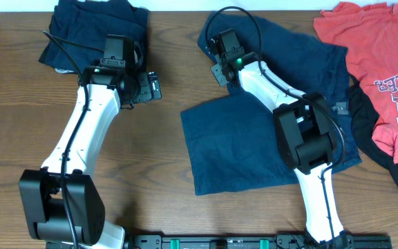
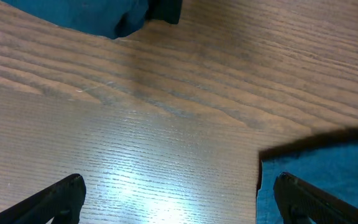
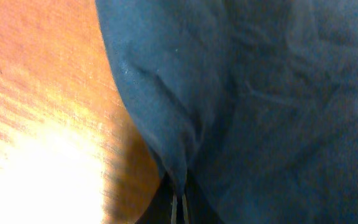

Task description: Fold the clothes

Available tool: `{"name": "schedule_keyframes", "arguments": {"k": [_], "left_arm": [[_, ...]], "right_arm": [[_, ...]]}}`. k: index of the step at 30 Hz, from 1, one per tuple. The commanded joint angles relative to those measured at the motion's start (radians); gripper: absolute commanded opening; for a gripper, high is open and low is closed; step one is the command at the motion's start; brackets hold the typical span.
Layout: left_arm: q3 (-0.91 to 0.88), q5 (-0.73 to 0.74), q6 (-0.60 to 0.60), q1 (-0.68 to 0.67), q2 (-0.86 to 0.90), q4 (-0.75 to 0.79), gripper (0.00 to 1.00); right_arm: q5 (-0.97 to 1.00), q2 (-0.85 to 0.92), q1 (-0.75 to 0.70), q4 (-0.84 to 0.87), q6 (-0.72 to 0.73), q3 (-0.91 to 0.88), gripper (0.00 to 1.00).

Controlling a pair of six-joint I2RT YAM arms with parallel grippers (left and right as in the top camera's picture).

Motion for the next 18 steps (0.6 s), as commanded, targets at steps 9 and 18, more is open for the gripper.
{"name": "schedule_keyframes", "arguments": {"k": [9, 18], "left_arm": [[0.005, 0.003, 0.012, 0.002, 0.008, -0.007, 0.98], [0.005, 0.004, 0.012, 0.002, 0.008, -0.011, 0.98]], "right_arm": [[-0.142, -0.238, 0.012, -0.138, 0.118, 0.019, 0.01], [-0.275, -0.192, -0.108, -0.150, 0.219, 0.018, 0.01]]}}
